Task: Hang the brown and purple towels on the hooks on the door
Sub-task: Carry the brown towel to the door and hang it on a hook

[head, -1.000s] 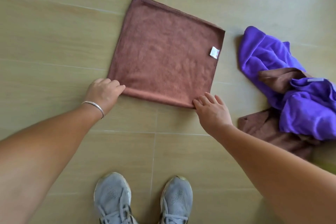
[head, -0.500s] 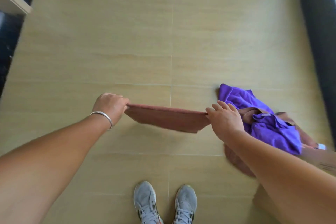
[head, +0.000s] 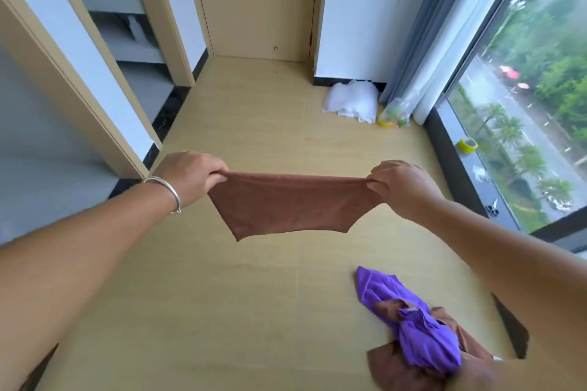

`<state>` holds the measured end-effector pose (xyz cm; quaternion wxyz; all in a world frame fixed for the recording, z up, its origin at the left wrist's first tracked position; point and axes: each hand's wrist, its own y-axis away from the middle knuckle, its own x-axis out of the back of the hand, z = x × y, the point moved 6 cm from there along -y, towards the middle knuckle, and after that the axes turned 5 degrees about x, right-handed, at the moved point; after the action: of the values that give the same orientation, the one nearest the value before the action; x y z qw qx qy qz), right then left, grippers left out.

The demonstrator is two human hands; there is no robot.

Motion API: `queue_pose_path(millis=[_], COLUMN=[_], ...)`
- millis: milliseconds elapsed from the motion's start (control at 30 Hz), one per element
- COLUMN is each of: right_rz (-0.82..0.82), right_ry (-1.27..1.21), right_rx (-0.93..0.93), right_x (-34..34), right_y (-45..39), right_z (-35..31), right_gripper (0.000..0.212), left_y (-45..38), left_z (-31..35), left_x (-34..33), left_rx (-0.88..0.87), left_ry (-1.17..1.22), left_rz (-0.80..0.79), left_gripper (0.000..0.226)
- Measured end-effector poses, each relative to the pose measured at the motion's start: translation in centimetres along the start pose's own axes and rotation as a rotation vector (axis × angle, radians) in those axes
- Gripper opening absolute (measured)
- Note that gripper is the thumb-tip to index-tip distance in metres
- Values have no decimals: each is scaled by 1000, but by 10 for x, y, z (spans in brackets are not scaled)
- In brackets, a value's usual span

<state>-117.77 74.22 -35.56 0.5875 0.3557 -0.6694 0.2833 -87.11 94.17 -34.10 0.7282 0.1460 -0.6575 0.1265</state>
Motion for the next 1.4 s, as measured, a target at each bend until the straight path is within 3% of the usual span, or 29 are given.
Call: queue_pose_path(millis=[300, 500, 800, 1067, 1400], right_rz=[321, 565, 757, 766, 709], right_ry=[194, 145, 68, 297, 283], right_rx=[39, -11, 36, 36, 73], right_x=[281, 387, 443, 466, 483], right_y=[-32, -41, -70, -157, -342], right_z=[-61, -104, -141, -128, -74], right_gripper=[25, 22, 21, 26, 27], left_y=[-7, 6, -4, -87, -237], left_z=[2, -14, -52, -84, -119], left_x=[254, 375, 455, 473, 491], left_rx=[72, 129, 135, 130, 197], left_ry=[-195, -213, -218, -256, -367], left_rz=[191, 403, 692, 707, 709], left_gripper=[17, 14, 15, 18, 19])
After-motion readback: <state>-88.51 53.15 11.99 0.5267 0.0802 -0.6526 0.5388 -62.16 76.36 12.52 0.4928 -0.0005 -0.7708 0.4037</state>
